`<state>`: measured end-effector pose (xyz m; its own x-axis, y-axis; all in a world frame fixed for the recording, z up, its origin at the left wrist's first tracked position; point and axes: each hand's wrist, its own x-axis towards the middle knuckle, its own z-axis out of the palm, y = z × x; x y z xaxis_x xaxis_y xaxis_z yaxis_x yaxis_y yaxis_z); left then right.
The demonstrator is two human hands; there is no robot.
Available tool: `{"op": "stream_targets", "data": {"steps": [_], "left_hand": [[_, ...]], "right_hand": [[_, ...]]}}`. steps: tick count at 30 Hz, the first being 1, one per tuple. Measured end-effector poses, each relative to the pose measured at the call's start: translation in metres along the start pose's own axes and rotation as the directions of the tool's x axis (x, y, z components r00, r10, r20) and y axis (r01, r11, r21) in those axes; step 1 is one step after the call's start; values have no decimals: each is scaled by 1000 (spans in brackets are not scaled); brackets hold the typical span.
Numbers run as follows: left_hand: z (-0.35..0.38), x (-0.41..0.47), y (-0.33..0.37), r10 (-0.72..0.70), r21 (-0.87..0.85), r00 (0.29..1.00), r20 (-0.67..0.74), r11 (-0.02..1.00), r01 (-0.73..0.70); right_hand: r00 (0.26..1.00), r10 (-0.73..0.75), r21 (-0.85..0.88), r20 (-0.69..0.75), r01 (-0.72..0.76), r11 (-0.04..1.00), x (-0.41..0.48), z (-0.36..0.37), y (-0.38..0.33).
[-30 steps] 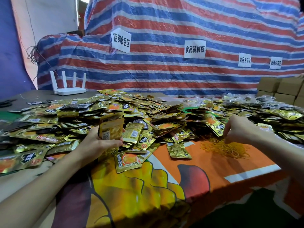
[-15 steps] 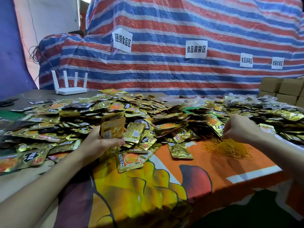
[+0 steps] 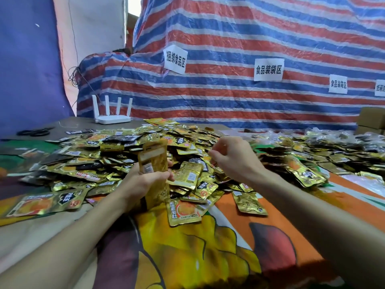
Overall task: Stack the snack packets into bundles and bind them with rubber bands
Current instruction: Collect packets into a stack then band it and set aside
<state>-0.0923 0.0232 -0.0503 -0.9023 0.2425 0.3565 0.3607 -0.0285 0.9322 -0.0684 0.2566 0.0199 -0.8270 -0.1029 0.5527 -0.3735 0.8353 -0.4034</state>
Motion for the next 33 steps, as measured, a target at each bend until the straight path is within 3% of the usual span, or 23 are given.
{"op": "stream_targets", "data": {"steps": [4, 8, 13, 18, 24, 27, 29, 31, 33], "left_hand": [[-9, 4, 8, -195, -310, 979, -64, 936, 166], [-19, 2, 16, -340, -439, 939, -51, 852, 285], [-28, 4, 18, -353, -390, 927, -127, 877, 280], [-29, 7, 15, -300, -269, 949, -99, 926, 265], [-33, 8, 8, -291, -115, 941, -172, 955, 274], [-35, 7, 7, -284, -90, 956, -77, 957, 277], [-39, 6, 9, -278, -157, 957, 85, 945, 288], [-45, 5, 9, -212, -275, 935, 283, 916, 291], [-52, 6, 8, -137, -385, 909, 394, 874, 298]], "right_hand": [[998, -53, 294, 43, 38, 955, 24, 52, -47], [1000, 9, 640, -3, -5, 768, 31, 103, -66], [997, -14, 719, -78, 66, 692, 33, 121, -54], [998, -55, 678, -8, 46, 734, 26, 121, -40], [997, -58, 712, 45, 9, 702, 29, 115, -41], [993, -63, 701, 102, -27, 713, 31, 112, -38], [981, -27, 739, 194, -128, 662, 34, 107, -34], [927, -100, 834, 362, -275, 478, 36, 98, -29], [829, -252, 854, 500, -421, 306, 35, 87, -25]]}}
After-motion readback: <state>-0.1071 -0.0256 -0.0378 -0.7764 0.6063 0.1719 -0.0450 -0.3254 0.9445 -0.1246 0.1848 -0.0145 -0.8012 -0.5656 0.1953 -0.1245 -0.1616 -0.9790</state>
